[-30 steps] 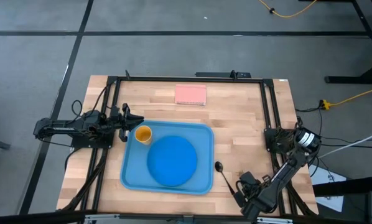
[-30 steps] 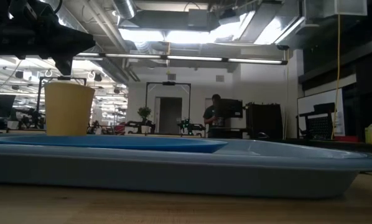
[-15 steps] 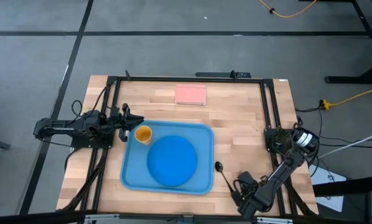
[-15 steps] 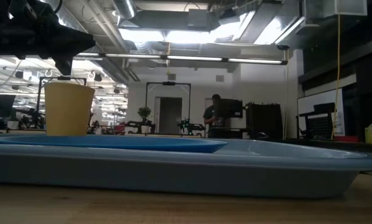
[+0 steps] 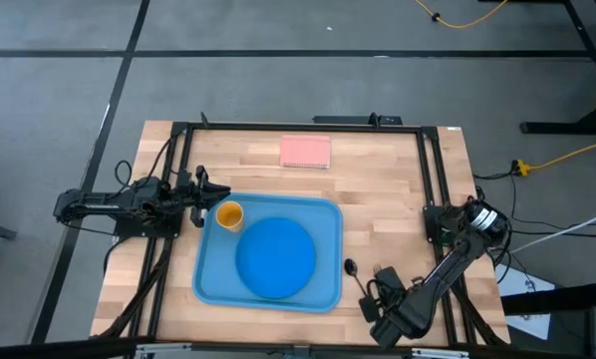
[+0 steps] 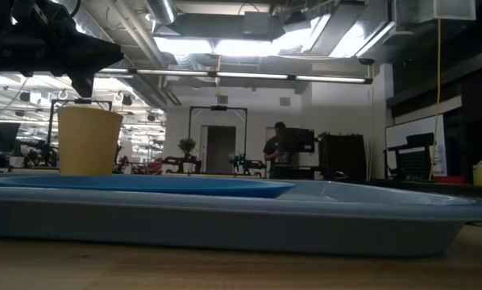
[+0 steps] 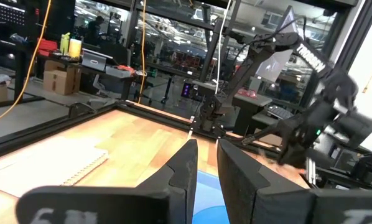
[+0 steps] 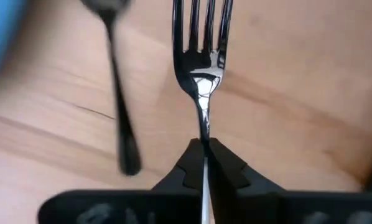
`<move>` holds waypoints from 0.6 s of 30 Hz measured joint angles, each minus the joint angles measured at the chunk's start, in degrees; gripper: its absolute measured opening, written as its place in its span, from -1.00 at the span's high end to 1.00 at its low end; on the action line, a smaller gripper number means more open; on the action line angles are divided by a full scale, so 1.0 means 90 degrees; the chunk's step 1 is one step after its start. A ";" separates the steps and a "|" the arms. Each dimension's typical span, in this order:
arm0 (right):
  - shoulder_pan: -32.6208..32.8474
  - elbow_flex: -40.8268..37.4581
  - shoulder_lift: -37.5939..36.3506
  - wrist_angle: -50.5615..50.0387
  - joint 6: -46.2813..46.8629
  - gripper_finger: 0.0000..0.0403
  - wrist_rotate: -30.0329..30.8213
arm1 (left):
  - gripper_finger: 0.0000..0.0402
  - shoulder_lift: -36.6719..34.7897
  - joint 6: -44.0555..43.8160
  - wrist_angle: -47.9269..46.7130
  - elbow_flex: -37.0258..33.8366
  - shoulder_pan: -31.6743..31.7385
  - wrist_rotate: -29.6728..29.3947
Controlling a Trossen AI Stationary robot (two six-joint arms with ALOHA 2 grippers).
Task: Pick and place plate/cup/fork/spoon on tray
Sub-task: Put the orange fork on the blue tray to the right of the blue plate
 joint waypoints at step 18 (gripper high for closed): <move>-0.2436 0.1415 0.0364 0.0672 -0.0959 0.97 0.1290 | 0.73 -0.0001 -0.0001 0.0000 0.0000 -0.0002 0.0000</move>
